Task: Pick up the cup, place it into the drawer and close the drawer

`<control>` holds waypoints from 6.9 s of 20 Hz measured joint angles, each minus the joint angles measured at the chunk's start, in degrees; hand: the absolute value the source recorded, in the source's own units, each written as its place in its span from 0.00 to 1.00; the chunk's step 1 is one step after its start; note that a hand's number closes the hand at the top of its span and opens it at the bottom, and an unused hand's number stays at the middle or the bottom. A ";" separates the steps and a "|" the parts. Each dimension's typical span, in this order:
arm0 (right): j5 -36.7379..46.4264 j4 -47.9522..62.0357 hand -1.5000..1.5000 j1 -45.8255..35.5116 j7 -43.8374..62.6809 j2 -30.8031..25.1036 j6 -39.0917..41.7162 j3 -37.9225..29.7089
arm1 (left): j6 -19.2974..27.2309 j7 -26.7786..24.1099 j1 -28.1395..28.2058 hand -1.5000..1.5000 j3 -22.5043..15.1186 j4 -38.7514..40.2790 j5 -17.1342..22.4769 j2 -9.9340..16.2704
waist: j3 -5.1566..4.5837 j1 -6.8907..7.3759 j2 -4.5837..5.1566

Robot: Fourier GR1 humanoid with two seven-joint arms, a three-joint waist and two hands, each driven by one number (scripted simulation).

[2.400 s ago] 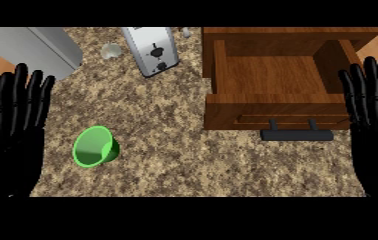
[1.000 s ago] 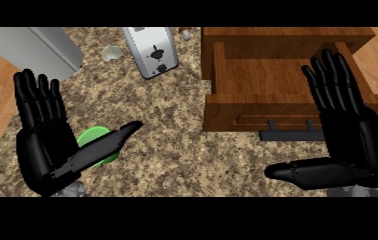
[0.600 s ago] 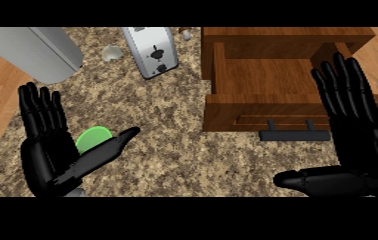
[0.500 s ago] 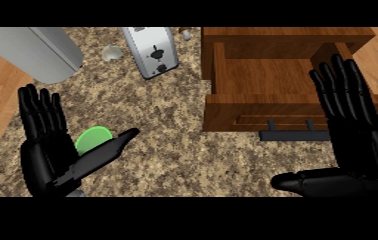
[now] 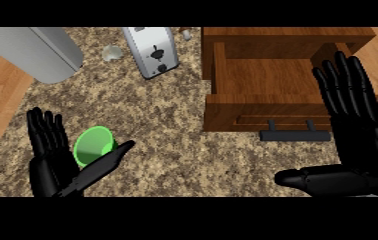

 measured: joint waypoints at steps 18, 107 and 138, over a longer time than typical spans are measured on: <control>-0.67 -1.95 0.00 0.24 1.78 0.27 1.03 0.16 | -7.22 -18.77 2.11 0.00 7.22 19.24 14.15 0.20 | 0.00 -0.07 0.01; -2.50 -2.51 0.00 -0.84 5.36 -0.52 2.48 -2.75 | -45.03 -25.31 -26.74 1.00 7.08 35.52 22.02 6.15 | 0.05 0.08 -0.10; -2.71 -1.72 0.00 1.96 1.74 -0.85 4.95 -3.85 | -23.09 -1.04 -66.93 1.00 4.13 47.21 13.95 0.08 | 0.04 -1.05 0.17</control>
